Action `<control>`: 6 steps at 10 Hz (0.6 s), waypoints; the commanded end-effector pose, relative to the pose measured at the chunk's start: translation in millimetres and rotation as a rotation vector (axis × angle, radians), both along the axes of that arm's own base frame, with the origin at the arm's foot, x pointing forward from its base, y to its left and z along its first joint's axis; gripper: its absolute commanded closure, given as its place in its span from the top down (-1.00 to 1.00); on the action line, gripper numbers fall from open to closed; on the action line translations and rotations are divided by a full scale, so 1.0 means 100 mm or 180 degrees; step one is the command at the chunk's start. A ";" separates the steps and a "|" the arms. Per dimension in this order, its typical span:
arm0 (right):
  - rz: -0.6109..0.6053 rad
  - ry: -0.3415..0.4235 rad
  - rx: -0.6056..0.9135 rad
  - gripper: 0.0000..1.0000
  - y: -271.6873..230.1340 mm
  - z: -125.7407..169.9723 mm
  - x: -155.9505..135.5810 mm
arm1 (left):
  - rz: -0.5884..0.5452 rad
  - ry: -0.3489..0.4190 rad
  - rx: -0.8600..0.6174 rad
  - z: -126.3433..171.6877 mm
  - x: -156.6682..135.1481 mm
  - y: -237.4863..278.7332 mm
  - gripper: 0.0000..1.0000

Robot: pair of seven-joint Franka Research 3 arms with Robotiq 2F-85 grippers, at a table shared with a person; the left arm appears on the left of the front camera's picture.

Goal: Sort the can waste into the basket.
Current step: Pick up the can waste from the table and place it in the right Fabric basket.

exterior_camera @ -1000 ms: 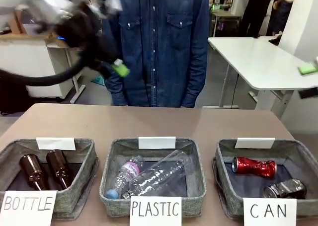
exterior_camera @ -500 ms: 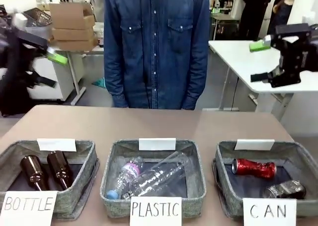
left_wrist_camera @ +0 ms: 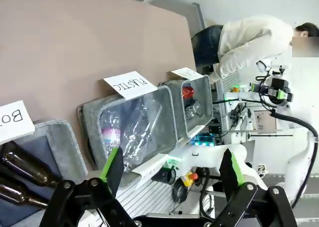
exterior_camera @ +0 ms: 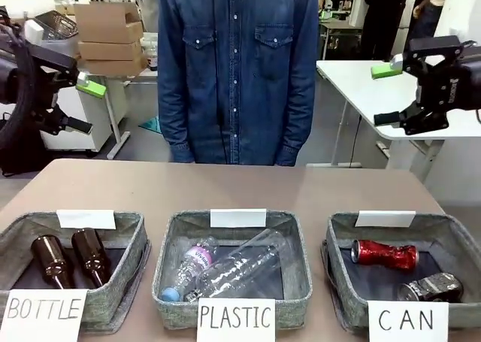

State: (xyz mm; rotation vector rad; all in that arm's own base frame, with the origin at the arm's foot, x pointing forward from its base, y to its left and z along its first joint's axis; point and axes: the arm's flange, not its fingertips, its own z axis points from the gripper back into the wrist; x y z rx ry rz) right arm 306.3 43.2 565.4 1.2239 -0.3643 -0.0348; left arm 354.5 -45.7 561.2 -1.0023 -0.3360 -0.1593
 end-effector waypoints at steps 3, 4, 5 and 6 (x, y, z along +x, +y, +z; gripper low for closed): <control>-0.0002 -0.0046 -0.0013 1.00 -0.01 0.00 0.00 | 0.0019 -0.0049 0.0054 0.01 0.02 0.09 1.00; -0.0002 -0.0046 -0.0013 1.00 -0.01 0.00 0.00 | 0.0019 -0.0049 0.0054 0.01 0.02 0.09 1.00; -0.0002 -0.0046 -0.0013 1.00 -0.01 0.00 0.00 | 0.0019 -0.0049 0.0054 0.01 0.02 0.09 1.00; -0.0002 -0.0046 -0.0013 1.00 -0.01 0.00 0.00 | 0.0019 -0.0049 0.0054 0.01 0.02 0.09 1.00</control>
